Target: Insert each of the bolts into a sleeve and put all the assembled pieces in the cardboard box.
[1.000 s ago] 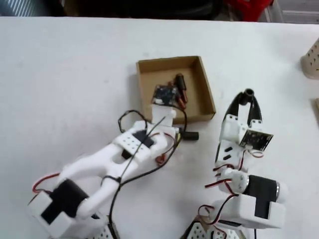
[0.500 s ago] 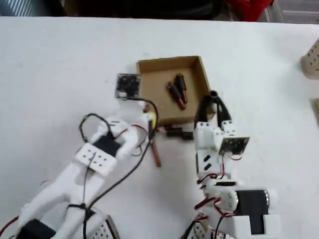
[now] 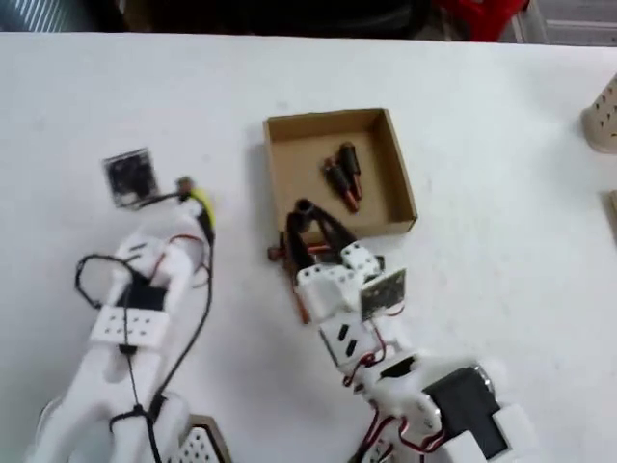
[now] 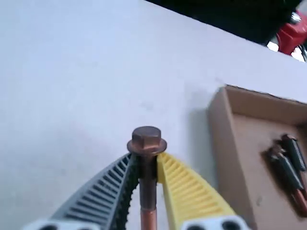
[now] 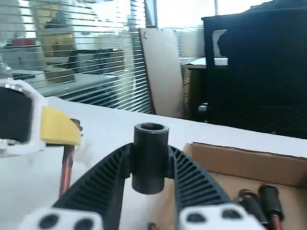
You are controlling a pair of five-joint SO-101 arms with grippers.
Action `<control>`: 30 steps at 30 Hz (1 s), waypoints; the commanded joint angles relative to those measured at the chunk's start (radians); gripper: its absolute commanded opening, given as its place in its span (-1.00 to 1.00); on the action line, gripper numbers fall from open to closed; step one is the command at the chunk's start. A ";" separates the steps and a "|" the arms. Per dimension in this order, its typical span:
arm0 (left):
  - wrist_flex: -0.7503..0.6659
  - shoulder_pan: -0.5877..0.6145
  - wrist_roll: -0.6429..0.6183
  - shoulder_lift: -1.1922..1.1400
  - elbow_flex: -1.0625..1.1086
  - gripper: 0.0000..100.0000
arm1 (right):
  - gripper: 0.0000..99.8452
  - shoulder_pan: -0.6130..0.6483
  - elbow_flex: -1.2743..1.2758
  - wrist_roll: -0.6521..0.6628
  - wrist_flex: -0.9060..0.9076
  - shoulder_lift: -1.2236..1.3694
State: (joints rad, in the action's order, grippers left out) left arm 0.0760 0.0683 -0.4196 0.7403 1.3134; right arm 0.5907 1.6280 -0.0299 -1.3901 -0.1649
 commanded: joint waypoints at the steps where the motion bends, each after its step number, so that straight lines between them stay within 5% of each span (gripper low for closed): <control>1: -0.095 0.082 0.008 0.090 0.060 -0.93 | -0.97 0.097 -0.046 -0.008 0.110 -0.039; 7: -0.276 0.099 0.008 0.163 0.206 -0.93 | -0.97 0.185 -0.157 -0.008 0.401 -0.039; 14: -0.400 0.088 0.069 0.240 0.279 -0.93 | -0.97 0.216 -0.164 -0.008 0.394 -0.036; 19: -0.399 0.007 0.226 0.255 0.273 -0.93 | -0.97 0.213 -0.164 -0.006 0.217 0.071; 30: -0.232 -0.028 0.226 0.255 0.081 -0.93 | -0.97 0.200 -0.236 -0.002 -0.298 0.516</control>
State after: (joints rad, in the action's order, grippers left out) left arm -0.1895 0.0606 -0.2064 0.9628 1.5113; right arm 0.7948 1.4208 -0.0299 -1.6065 0.3199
